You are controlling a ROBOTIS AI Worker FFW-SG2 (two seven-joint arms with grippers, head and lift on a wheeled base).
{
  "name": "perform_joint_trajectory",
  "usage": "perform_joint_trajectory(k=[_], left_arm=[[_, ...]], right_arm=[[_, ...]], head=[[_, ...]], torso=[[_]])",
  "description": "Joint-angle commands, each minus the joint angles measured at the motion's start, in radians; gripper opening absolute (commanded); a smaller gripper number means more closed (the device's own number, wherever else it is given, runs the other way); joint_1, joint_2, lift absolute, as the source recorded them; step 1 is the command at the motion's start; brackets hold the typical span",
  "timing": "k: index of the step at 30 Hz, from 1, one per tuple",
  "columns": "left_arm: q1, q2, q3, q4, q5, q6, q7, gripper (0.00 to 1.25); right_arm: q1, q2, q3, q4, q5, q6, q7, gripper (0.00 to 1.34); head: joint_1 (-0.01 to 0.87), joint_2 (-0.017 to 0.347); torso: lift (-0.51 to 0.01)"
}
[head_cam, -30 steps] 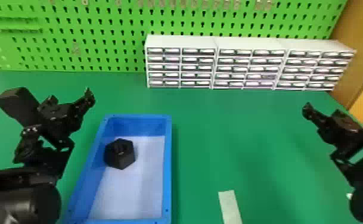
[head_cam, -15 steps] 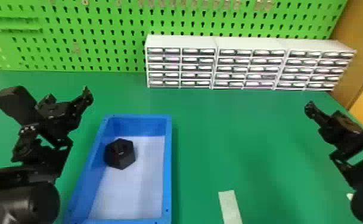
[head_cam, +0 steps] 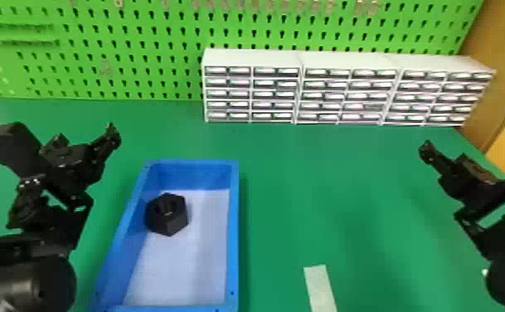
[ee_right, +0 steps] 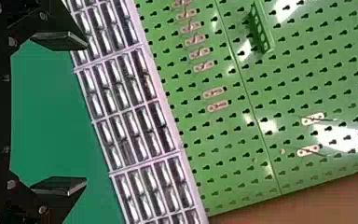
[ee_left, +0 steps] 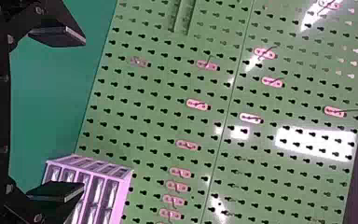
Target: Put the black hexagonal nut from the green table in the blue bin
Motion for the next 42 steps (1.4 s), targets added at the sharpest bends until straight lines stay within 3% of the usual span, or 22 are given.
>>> perform_joint_trajectory(k=[1, 17, 42], left_arm=[[0.003, 0.0, 0.002, 0.0, 0.001, 0.0, 0.0, 1.06], [-0.006, 0.0, -0.012, 0.0, -0.002, 0.0, 0.0, 1.06], [-0.009, -0.002, -0.026, 0.002, -0.006, 0.0, 0.0, 1.06]], right_arm=[[0.001, -0.005, 0.0, 0.014, -0.018, 0.003, 0.0, 1.08], [0.001, 0.001, 0.002, 0.028, -0.03, 0.015, 0.0, 1.08], [-0.022, -0.04, 0.049, 0.028, -0.022, 0.029, 0.0, 1.08]], head=[[0.692, 0.009], [0.692, 0.009], [0.692, 0.009]], torso=[[-0.097], [-0.097], [-0.097]])
